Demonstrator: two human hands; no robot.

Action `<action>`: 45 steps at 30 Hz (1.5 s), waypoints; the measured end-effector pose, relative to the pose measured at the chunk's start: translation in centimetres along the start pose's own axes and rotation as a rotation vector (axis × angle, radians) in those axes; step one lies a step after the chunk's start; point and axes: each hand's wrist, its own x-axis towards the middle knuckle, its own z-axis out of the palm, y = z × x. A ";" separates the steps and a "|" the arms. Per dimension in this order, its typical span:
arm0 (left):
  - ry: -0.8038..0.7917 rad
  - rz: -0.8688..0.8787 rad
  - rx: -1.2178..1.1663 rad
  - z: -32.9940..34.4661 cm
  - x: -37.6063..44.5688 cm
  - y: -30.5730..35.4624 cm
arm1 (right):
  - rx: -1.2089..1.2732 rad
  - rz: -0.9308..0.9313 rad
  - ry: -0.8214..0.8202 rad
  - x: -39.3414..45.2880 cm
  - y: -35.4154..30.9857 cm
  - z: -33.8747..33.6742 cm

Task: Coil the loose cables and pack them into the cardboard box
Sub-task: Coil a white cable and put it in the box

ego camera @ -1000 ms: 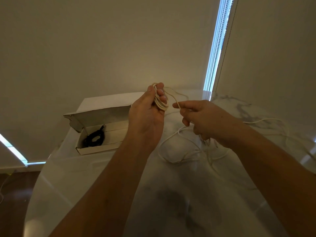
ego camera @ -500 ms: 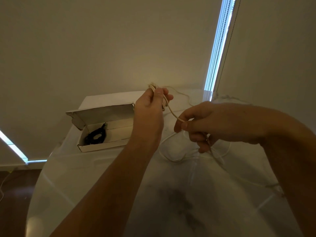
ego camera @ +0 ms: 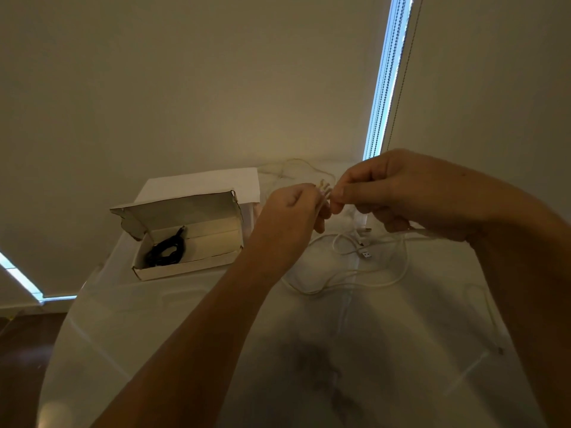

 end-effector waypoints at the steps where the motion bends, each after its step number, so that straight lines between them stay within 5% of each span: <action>1: -0.014 -0.013 -0.033 -0.1 -0.1 0.2 | -0.001 -0.008 0.025 0.0 0.1 -0.1; 11: -0.174 -0.109 -0.354 -0.2 0.0 0.1 | -0.127 -0.190 0.296 1.2 1.7 -0.9; 22: -0.248 0.001 -0.402 -1.2 0.2 -0.8 | -0.037 -0.208 0.179 1.4 2.7 -1.4; 32: -0.201 -0.098 -0.774 -1.6 0.5 -0.4 | 0.309 -0.143 0.056 2.0 3.1 -0.4; 41: -0.101 -0.173 -1.264 -3.1 1.4 -0.8 | 0.131 -0.134 0.133 2.4 2.9 1.5; 45: -0.059 -0.199 -1.337 -2.6 1.5 -1.1 | -0.132 -0.136 0.264 3.2 3.4 2.4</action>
